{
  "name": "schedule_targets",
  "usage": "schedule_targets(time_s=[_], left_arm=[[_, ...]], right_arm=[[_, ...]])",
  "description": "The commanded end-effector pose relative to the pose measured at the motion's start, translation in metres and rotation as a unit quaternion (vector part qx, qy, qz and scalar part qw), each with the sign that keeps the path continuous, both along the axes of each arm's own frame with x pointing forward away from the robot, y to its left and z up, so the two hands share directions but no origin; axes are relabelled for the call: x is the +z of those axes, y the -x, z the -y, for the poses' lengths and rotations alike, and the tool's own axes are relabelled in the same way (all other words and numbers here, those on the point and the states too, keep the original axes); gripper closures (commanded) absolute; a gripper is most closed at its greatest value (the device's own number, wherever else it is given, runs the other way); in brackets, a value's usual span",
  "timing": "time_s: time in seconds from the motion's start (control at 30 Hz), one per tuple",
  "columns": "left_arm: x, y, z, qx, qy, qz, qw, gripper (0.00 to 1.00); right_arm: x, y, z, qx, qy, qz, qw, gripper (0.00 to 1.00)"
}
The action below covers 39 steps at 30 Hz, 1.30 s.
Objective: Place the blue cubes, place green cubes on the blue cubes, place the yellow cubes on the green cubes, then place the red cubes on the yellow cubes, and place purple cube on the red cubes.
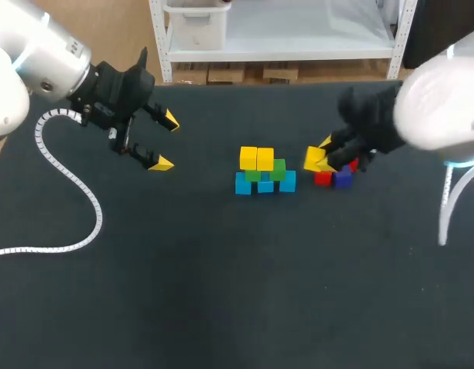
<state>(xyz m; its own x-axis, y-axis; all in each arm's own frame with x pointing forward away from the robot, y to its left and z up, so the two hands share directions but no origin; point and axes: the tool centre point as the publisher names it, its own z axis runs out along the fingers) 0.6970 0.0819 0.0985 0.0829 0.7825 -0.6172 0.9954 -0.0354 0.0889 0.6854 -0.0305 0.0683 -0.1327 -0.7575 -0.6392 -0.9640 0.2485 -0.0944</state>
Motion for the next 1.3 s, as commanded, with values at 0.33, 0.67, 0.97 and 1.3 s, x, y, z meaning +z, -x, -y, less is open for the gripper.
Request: schedule_targets(time_s=[0.33,0.67,0.97,1.3], left_arm=[[-0.001,-0.001,0.000,-0.001,0.000,0.000,1.000,0.00],[-0.001,-0.001,0.000,-0.001,0.000,0.000,1.000,0.00],[-0.001,-0.001,0.000,-0.001,0.000,0.000,1.000,0.00],[-0.001,-0.001,0.000,-0.001,0.000,0.000,1.000,0.00]], right_arm=[[-0.001,-0.012,-0.028,-0.003,0.054,0.041,0.998,1.00],[0.000,-0.016,-0.028,0.000,0.069,0.037,0.997,1.00],[-0.005,-0.013,-0.031,0.014,0.070,0.026,0.997,1.00],[-0.007,-0.019,-0.034,0.018,0.074,0.025,0.997,1.00]])
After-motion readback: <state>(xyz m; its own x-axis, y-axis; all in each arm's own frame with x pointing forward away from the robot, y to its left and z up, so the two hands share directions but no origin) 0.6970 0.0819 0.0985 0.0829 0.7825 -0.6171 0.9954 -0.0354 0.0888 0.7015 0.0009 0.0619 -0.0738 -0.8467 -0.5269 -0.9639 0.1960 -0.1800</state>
